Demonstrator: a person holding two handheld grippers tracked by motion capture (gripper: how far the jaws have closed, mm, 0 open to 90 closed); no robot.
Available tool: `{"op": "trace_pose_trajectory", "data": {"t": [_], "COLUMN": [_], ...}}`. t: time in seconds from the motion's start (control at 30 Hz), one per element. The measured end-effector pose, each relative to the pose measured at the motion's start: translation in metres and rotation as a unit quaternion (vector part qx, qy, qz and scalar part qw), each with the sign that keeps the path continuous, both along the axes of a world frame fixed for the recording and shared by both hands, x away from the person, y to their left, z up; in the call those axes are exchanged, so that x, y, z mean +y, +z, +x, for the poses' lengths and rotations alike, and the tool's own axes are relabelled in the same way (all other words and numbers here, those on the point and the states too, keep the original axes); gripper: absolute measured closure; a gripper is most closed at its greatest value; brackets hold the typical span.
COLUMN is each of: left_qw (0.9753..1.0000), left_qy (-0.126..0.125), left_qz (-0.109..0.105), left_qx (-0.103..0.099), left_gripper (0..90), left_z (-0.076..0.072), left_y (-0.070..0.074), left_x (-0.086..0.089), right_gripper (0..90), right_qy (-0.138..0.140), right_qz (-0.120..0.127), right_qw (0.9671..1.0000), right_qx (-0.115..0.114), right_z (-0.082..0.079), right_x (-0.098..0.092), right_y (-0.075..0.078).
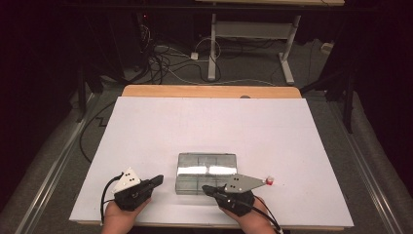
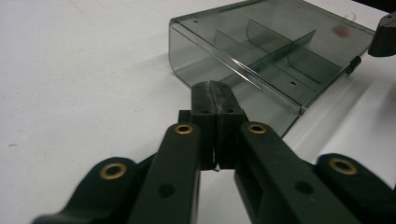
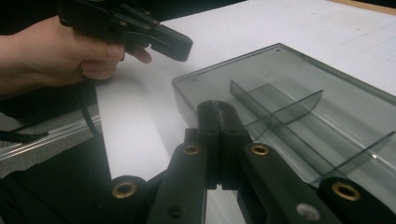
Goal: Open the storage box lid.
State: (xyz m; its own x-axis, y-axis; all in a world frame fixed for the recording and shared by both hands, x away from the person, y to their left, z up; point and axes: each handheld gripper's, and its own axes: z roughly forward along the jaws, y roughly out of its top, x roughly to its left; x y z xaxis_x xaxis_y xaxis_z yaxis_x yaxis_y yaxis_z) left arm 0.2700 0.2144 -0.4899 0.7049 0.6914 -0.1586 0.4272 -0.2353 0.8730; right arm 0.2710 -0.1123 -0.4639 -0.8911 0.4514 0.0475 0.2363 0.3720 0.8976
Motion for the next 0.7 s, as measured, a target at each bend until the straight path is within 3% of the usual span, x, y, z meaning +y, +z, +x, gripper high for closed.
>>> {"op": "trace_pose_trajectory", "data": {"t": [0.07,0.17,0.3,0.7], "left_qw": [0.9999,0.9996,0.9992,0.9994], "left_qy": [-0.008,-0.025,-0.034,-0.021], "left_qz": [0.009,0.0,0.006,0.002], "left_qx": [0.003,0.016,0.019,0.027], "left_gripper": [87.5,87.5,87.6,87.8], "left_z": [-0.001,-0.003,-0.003,0.0], "left_y": [0.001,0.001,-0.001,-0.005], "left_x": [-0.003,-0.006,-0.01,-0.014], "right_gripper": [90.0,90.0,90.0,90.0], "right_qy": [0.003,0.007,0.014,0.011], "right_qz": [-0.001,-0.004,-0.009,-0.024], "right_qw": [1.0,1.0,0.9999,0.9986], "right_qx": [0.0,0.004,0.005,0.046], "right_z": [-0.001,-0.003,-0.006,-0.007], "right_x": [0.002,0.005,0.009,0.014], "right_y": [-0.001,-0.003,-0.005,-0.017]}}
